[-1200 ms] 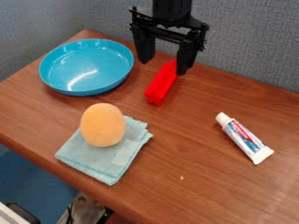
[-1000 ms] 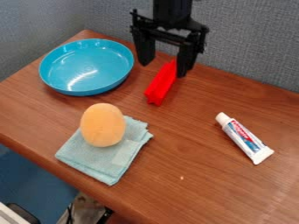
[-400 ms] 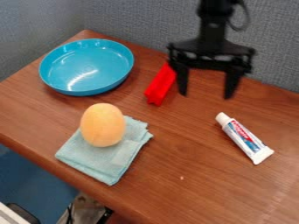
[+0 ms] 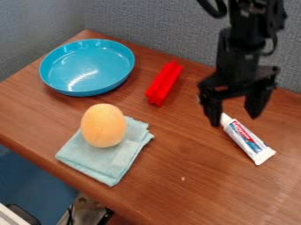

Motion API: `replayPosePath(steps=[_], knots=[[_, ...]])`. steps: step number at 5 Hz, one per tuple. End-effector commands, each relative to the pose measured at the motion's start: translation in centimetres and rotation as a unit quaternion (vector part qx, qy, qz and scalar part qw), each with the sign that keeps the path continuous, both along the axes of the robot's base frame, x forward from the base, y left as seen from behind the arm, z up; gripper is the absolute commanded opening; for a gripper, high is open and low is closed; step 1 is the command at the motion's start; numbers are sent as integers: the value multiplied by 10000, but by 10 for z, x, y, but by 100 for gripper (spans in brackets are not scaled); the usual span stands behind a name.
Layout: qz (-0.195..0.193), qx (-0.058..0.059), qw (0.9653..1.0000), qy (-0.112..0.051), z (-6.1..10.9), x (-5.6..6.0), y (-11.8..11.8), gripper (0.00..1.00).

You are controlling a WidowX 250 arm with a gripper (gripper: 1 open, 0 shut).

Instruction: Put the toothpaste on the blue plate

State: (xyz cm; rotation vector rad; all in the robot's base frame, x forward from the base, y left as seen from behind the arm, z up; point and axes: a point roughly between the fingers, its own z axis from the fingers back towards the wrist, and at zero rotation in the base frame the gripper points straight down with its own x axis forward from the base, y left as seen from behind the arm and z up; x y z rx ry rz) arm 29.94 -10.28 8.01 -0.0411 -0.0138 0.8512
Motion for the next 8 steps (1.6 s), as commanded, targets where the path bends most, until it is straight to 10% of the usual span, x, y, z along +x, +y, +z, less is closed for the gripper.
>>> replayPosePath(steps=[1, 5, 6, 7, 8], knots=[[500, -99, 9986, -138, -5, 6, -8, 100], [1104, -228, 9931, -333, -37, 22, -9, 100], [1141, -208, 9926, -351, -41, 25, -9, 0], [1215, -209, 9916, -385, -43, 29, -5, 100], [1276, -187, 9908, -400, -43, 32, -1, 100]])
